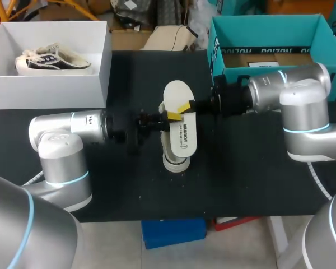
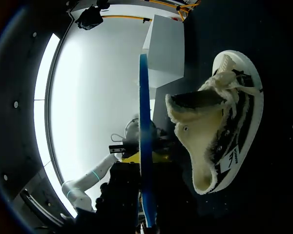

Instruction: Take the shoe out of the shoebox, open the shoe tongue, remove and reinsert the insole, then place the shoe into the shoebox

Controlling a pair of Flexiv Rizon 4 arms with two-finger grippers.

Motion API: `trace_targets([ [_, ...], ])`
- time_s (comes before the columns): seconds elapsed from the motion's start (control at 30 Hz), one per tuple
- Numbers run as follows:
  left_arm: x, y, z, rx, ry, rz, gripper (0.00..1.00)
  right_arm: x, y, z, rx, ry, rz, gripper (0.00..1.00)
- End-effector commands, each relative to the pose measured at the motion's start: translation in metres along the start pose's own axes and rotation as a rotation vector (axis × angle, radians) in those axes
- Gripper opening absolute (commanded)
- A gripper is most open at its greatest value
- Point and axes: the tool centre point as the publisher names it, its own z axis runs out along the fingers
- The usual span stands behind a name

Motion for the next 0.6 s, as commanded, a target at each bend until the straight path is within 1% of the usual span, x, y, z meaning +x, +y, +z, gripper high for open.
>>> trace_targets([
  [0.03, 0.003, 0.006, 0.008, 0.011, 0.000, 0.003, 0.21, -0.001, 0.000, 0.001, -0.001, 0.000, 0.000, 0.00],
  [0.07, 0.003, 0.007, 0.008, 0.011, -0.001, 0.003, 0.00, -0.001, 0.000, 0.001, -0.001, 0.000, 0.000, 0.00],
  [0.3, 0.003, 0.004, 0.013, 0.030, 0.000, 0.005, 0.00, -0.001, 0.000, 0.001, -0.001, 0.000, 0.000, 0.00],
  [0.33, 0.003, 0.003, 0.013, 0.033, 0.004, 0.002, 0.00, -0.001, 0.000, 0.001, -0.001, 0.000, 0.000, 0.03],
  [0.37, 0.003, 0.001, 0.013, 0.034, 0.011, 0.001, 0.00, -0.001, 0.000, 0.001, -0.001, 0.000, 0.000, 0.74],
  [0.4, 0.002, 0.000, 0.012, 0.033, 0.020, 0.000, 0.00, 0.000, 0.001, 0.000, -0.006, -0.006, 0.000, 1.00],
  [0.53, -0.005, -0.007, 0.006, 0.029, 0.075, 0.004, 0.00, 0.003, 0.003, -0.006, -0.058, -0.044, 0.032, 1.00],
  [0.6, -0.008, -0.010, 0.003, 0.020, 0.122, -0.002, 0.00, 0.006, 0.004, -0.013, -0.078, -0.054, 0.035, 1.00],
])
